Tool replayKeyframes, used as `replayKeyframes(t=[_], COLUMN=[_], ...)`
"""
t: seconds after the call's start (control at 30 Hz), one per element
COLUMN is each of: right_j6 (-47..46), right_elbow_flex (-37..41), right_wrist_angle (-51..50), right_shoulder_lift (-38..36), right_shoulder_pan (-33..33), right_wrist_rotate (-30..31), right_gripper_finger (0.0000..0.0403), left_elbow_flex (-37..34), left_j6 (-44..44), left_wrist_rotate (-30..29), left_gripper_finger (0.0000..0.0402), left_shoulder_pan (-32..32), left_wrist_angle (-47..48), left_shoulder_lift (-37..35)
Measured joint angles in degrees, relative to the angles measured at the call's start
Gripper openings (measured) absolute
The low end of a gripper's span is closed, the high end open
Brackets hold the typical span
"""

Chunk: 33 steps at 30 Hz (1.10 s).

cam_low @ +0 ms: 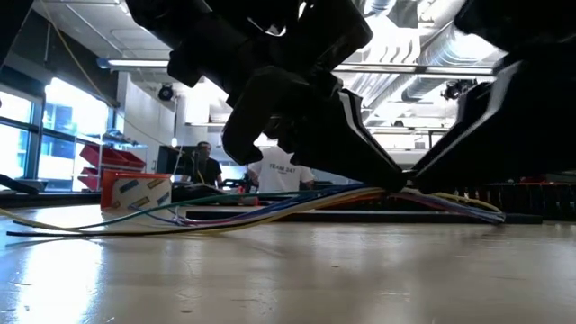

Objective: Ziptie cables
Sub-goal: Wrap the colored cables with the black zip tie

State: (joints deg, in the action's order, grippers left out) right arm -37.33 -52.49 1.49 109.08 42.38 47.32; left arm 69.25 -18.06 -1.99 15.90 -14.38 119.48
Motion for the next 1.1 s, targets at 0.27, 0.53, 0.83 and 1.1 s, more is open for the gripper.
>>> replayKeyframes(t=[0.27,0.53,0.83,1.1], right_j6=[-0.1,-9.5,-22.9,-26.4], right_elbow_flex=[0.2,0.0,0.1,0.1], right_wrist_angle=[-0.1,-2.4,-9.7,-14.8], right_shoulder_lift=[0.0,0.0,-0.3,-5.7], right_shoulder_pan=[-1.4,2.5,8.3,8.7], right_wrist_rotate=[-1.3,0.3,-1.7,-13.0], right_gripper_finger=[0.0037,0.0002,0.0001,0.0008], left_elbow_flex=[0.0,0.2,0.0,0.0], left_j6=[0.0,0.0,-0.2,-0.2], left_wrist_rotate=[0.2,0.6,-0.4,0.2], left_gripper_finger=[0.0005,0.0005,0.0005,0.0005], left_shoulder_pan=[0.0,0.1,-0.1,0.3], left_wrist_angle=[0.3,0.7,2.9,2.7], left_shoulder_lift=[0.0,0.0,0.0,0.0])
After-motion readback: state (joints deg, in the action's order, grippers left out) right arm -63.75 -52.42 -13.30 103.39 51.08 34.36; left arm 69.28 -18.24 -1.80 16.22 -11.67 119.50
